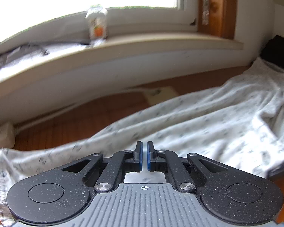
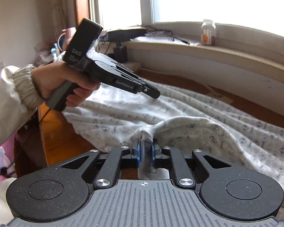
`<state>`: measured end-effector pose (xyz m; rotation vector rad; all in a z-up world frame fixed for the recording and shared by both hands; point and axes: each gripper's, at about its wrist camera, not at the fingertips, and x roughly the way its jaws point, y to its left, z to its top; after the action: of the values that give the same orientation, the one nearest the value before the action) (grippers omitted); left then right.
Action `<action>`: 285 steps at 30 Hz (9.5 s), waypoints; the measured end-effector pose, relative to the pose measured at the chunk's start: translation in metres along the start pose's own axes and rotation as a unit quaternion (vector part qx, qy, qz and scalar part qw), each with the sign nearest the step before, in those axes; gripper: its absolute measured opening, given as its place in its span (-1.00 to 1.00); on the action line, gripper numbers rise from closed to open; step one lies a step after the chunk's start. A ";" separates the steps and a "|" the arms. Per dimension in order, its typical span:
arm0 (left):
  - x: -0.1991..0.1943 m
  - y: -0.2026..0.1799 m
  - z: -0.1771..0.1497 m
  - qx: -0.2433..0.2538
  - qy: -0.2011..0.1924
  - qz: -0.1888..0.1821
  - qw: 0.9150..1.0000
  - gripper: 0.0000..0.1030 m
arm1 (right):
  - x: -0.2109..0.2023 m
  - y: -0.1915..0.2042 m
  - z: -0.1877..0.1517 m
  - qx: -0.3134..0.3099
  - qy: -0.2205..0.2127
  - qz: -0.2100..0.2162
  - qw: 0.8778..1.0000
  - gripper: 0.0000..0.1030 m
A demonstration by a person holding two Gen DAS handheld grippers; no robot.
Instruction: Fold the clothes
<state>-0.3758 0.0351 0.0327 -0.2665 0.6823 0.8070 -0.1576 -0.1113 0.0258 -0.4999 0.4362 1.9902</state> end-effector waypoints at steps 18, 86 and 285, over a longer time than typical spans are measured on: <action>0.007 0.014 -0.009 0.010 -0.026 0.008 1.000 -0.91 | -0.084 0.054 -0.029 0.059 -0.017 0.017 0.998 -0.89; -0.041 0.089 -0.047 -0.053 -0.026 0.110 0.992 -0.04 | -0.077 0.063 -0.063 0.027 -0.012 -0.076 0.997 -0.86; -0.137 -0.188 -0.092 0.081 -0.065 -0.129 0.986 -0.93 | -0.152 -0.079 -0.098 0.276 -0.097 -0.336 0.895 -0.33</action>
<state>-0.3468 -0.2131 0.0465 -0.1486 0.5734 0.5135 -0.0075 -0.2387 0.0145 -0.0610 0.5818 1.1574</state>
